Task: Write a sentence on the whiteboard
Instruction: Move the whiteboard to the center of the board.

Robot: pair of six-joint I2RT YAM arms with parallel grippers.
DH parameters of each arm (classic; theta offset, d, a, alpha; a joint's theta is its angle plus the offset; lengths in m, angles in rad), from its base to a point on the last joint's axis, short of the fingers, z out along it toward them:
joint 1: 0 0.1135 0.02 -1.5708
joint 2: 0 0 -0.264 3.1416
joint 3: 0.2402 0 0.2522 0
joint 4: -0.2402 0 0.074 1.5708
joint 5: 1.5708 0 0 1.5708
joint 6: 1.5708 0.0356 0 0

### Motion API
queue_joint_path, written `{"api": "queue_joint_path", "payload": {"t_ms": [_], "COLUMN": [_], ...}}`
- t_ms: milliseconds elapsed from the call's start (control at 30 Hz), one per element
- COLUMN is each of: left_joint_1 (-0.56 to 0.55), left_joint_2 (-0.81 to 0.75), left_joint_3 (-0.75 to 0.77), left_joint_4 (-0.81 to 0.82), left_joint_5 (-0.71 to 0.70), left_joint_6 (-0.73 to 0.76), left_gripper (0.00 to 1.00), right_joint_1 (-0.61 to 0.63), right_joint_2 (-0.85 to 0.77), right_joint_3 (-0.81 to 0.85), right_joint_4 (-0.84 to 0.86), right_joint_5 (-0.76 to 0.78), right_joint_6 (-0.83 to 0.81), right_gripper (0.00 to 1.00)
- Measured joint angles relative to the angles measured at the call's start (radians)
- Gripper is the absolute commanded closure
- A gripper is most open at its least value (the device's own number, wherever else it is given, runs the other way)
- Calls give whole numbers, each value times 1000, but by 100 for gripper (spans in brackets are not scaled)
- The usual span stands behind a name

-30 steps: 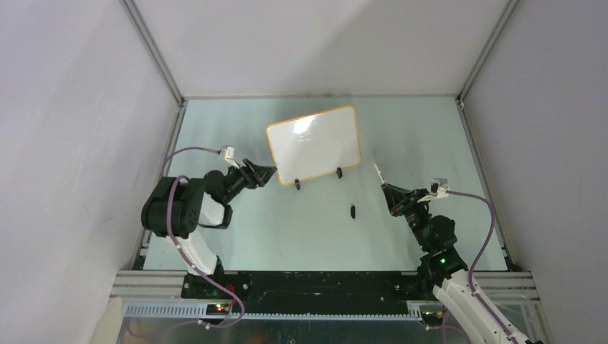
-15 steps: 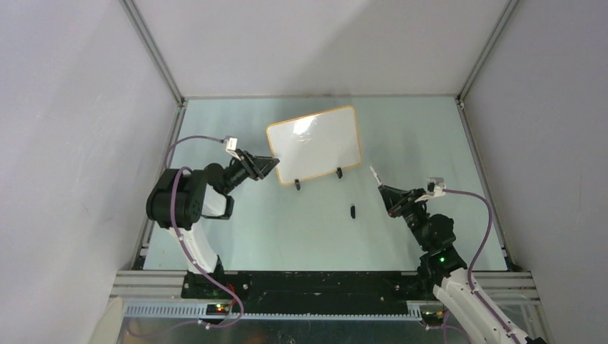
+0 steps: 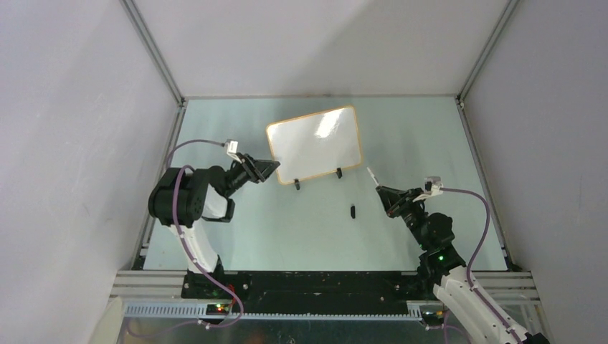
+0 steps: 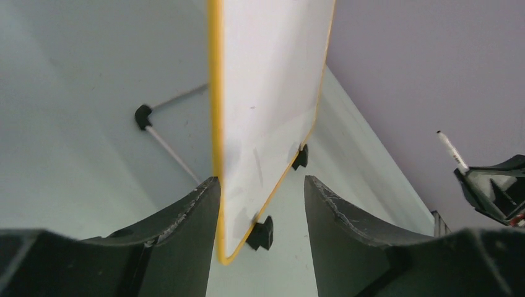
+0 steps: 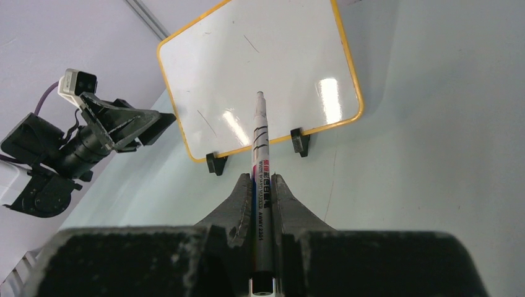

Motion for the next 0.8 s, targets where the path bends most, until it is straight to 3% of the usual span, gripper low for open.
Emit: {"api": "queue_joint_path", "payload": {"t_ms": [400,800], "left_joint_1": [-10,-10], "left_joint_2": [-50,11], "left_joint_3": [-72,35], "left_joint_4": [-3,-3], "left_joint_5": [-123,-89], "left_joint_6": [26,6], "left_gripper": [44,46], "right_joint_1": [0,0], "right_joint_2": [2,10], "right_joint_3": [2,6], "right_joint_4": [7,14], "right_joint_5": [-4,-16], "right_joint_6": [-11,-11], "right_gripper": [100,100]}}
